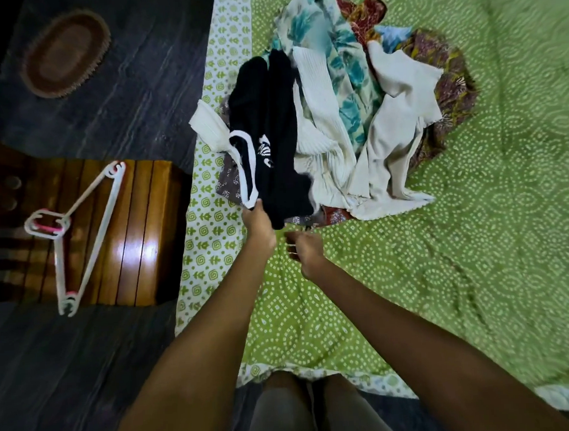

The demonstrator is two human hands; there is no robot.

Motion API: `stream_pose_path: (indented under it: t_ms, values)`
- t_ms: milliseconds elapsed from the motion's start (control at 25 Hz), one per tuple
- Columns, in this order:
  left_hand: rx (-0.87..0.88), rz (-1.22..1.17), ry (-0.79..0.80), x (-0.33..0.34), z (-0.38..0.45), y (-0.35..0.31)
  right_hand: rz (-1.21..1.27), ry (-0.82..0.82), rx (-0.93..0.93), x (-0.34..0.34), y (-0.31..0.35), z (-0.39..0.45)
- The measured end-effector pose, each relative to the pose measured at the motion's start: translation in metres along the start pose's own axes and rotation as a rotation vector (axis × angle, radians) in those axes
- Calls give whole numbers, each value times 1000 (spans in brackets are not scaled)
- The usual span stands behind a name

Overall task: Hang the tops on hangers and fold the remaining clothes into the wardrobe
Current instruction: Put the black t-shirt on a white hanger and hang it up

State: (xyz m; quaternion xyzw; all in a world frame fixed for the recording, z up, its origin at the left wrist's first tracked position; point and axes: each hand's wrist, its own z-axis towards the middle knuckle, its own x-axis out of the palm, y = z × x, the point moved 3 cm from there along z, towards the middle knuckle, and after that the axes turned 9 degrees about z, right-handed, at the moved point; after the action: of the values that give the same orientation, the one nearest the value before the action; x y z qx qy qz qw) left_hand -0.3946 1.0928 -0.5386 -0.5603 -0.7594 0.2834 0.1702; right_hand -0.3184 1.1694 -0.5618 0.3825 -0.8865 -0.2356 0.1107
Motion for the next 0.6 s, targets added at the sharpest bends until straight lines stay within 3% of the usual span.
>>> stream_pose_path:
  t_ms: [80, 160, 240, 320, 400, 480, 600]
  values:
    - [123, 147, 78, -25, -27, -9, -138, -110, -221, -12, 14, -19]
    - [182, 442, 242, -48, -59, -23, -375, -95, -575, -14, 44, -43]
    - [174, 883, 444, -67, -80, -30, -606, 24, -861, -5, 73, -67]
    - [140, 1274, 620, -81, -101, -33, -824, 241, -1007, 10, 89, -94]
    - [223, 1508, 692, -89, -111, -38, -1117, 535, -1033, 26, 82, -120]
    - [439, 1633, 675, -93, -127, -50, -1460, 730, -915, 33, 58, -136]
    - [680, 1651, 596, -106, -138, -63, -1459, 792, -811, 22, 38, -150]
